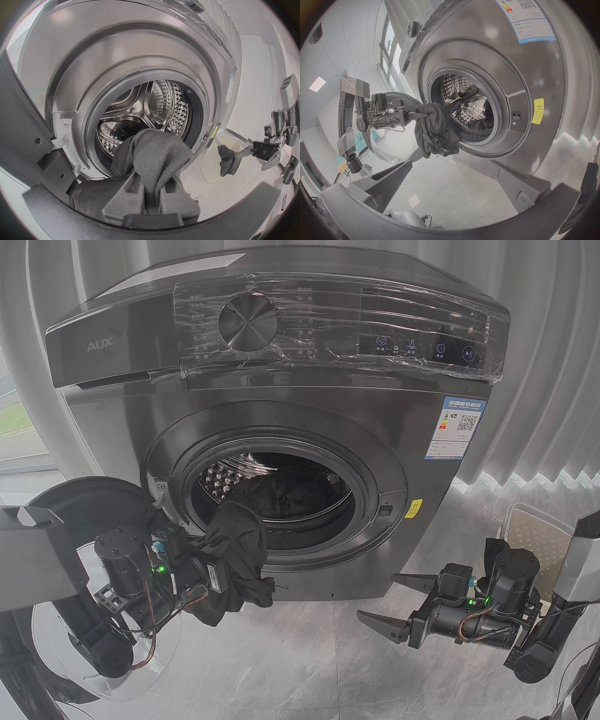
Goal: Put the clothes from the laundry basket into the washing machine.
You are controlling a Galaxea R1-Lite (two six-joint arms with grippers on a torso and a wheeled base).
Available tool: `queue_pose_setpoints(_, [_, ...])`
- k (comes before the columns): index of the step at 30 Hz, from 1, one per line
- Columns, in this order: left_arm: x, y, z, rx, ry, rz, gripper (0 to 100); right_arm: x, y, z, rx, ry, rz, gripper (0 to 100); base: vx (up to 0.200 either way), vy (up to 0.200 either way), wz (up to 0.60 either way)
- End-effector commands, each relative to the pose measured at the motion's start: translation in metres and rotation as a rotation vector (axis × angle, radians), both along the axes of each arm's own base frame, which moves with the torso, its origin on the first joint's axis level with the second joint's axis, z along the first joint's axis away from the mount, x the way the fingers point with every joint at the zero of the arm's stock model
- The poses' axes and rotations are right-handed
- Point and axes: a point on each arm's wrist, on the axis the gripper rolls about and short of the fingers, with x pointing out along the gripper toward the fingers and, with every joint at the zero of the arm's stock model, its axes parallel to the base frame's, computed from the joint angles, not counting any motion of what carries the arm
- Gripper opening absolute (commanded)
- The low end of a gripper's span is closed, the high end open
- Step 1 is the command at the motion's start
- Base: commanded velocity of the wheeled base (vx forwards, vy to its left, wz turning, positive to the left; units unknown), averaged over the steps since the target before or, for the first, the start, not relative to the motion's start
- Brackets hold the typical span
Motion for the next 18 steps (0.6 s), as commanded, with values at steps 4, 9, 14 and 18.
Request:
queue_pose_setpoints(4, [0.001, -0.001, -0.005, 0.007, 0.013, 0.001, 0, 0.000, 0.000, -0.001, -0.001, 0.003, 0.001, 100, 0.200, 0.000, 0.00])
queue_pose_setpoints(9, [0.000, -0.003, -0.005, 0.007, 0.015, -0.008, 0, 0.000, 0.001, 0.000, 0.000, 0.001, 0.002, 100, 0.120, 0.000, 0.00])
queue_pose_setpoints(14, [-0.004, -0.012, -0.003, 0.006, 0.005, -0.010, 0, -0.003, 0.001, -0.002, -0.007, 0.010, 0.010, 100, 0.000, 0.000, 0.00])
queue_pose_setpoints(18, [-0.006, -0.018, -0.004, 0.007, 0.005, -0.007, 0, -0.006, 0.003, -0.004, -0.012, 0.019, 0.021, 100, 0.000, 0.000, 0.00])
